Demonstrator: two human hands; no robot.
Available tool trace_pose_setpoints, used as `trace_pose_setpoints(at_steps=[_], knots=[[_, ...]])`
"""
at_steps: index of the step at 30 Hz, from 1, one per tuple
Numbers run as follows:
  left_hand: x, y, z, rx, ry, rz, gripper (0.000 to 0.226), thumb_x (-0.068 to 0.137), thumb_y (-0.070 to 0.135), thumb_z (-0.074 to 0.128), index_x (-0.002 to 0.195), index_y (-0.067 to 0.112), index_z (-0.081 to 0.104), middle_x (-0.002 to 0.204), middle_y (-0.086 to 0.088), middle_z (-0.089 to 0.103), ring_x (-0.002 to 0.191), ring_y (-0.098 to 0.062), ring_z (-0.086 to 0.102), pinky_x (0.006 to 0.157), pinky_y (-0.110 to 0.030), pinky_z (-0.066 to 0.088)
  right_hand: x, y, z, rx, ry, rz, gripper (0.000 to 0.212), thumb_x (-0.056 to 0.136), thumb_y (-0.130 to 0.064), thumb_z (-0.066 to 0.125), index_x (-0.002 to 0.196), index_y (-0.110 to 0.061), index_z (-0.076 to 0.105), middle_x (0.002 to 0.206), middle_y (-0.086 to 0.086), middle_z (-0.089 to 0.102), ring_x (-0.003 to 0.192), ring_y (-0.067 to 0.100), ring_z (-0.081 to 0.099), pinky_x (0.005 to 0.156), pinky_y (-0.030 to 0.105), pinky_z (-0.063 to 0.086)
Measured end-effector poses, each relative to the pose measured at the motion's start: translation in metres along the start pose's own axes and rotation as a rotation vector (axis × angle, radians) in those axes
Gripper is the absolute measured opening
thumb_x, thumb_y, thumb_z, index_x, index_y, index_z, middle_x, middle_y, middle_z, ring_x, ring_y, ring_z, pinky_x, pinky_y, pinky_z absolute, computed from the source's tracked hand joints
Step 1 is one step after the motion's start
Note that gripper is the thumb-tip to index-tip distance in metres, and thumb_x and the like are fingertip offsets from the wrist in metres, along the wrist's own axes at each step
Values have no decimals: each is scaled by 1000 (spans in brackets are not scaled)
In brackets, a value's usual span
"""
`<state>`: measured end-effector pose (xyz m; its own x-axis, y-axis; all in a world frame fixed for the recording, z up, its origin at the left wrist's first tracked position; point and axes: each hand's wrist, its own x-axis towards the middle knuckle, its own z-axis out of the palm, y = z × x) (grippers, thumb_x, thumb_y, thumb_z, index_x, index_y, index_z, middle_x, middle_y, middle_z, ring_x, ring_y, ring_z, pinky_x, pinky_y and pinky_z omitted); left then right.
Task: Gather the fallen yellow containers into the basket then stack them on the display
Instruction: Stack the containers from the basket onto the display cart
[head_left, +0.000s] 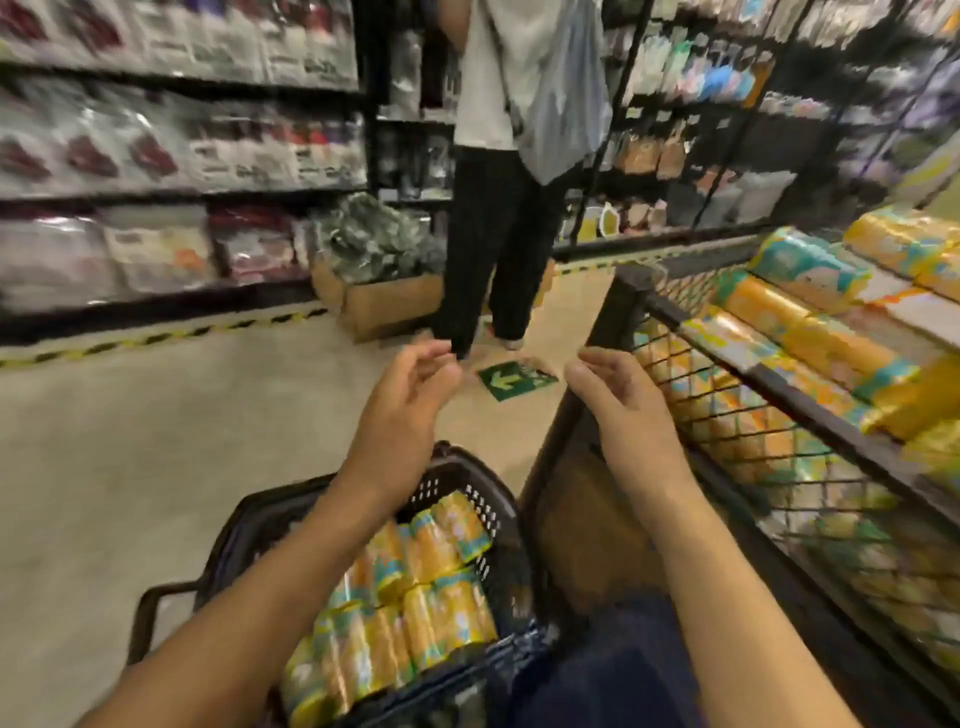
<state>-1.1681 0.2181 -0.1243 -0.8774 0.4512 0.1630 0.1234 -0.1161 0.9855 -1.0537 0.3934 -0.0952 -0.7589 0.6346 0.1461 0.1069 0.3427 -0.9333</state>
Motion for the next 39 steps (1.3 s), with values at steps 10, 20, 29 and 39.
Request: trace_pose_setpoints(at_steps=[10,20,29,39], knots=[[-22,-219,-83,319,190,-482,35,103,35,58,136,22,56,127,5,63,115,-7,59,93,-22,42,16,190,127,-190,-286,419,54,94,-52,69,137,-26,48,125,-9,61,113,9,61,95,32,51],[-7,-363,-58,534,149,-812,57,98,39,64,143,9,45,126,-6,64,113,-27,63,88,-33,45,43,322,173,-416,-357,527,54,86,-58,70,125,-25,52,120,0,63,109,21,64,90,43,54],[7,-425,-22,870,174,-832,86,86,53,75,141,0,35,138,-23,51,123,-40,55,92,-45,50,56,372,213,-661,-396,392,76,87,-48,74,150,-22,39,146,7,49,135,28,48,112,48,42],[7,-432,-31,828,169,-827,80,78,50,82,132,7,41,126,-12,51,115,-31,54,93,-42,50,47,383,228,-967,-275,274,61,83,-37,83,128,-14,49,125,8,50,109,24,56,91,39,54]])
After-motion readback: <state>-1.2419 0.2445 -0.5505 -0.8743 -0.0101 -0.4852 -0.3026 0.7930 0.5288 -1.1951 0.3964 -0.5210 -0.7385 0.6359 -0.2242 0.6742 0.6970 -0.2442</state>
